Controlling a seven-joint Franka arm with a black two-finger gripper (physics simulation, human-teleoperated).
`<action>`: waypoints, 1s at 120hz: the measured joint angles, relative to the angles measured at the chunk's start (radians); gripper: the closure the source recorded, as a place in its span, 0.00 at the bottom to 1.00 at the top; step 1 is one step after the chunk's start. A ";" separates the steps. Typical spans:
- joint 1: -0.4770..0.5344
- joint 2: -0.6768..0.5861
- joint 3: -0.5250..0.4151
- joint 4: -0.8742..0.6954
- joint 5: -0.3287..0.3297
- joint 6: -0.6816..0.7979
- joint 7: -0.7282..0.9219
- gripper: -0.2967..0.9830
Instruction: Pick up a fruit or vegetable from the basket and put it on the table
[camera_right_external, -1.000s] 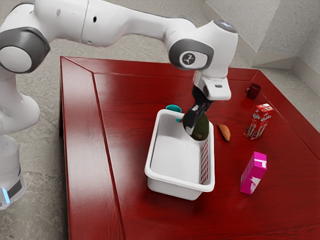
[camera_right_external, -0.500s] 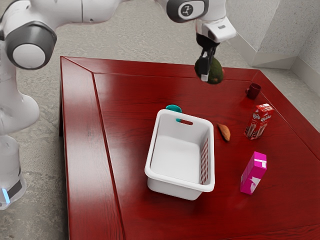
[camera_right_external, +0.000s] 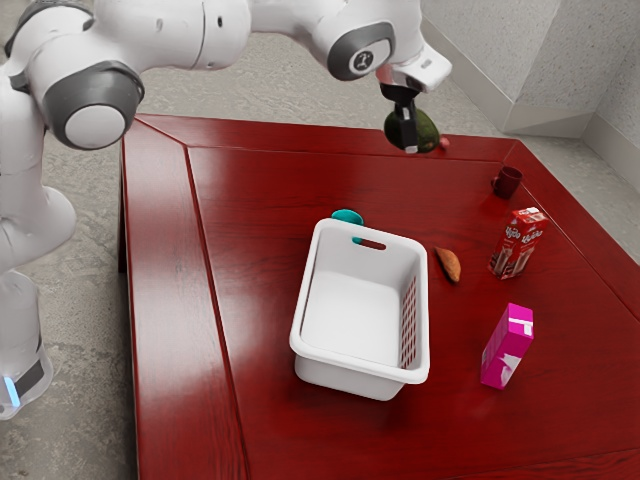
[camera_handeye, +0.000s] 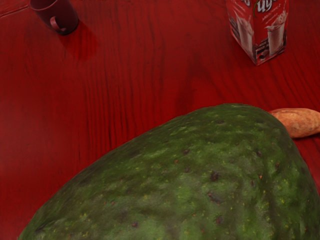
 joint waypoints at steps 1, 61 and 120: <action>0.003 0.004 0.000 -0.004 -0.007 0.009 -0.003 0.30; 0.103 0.034 -0.009 -0.328 -0.238 0.303 -0.157 0.31; 0.101 0.034 -0.007 -0.349 -0.268 0.324 -0.225 0.25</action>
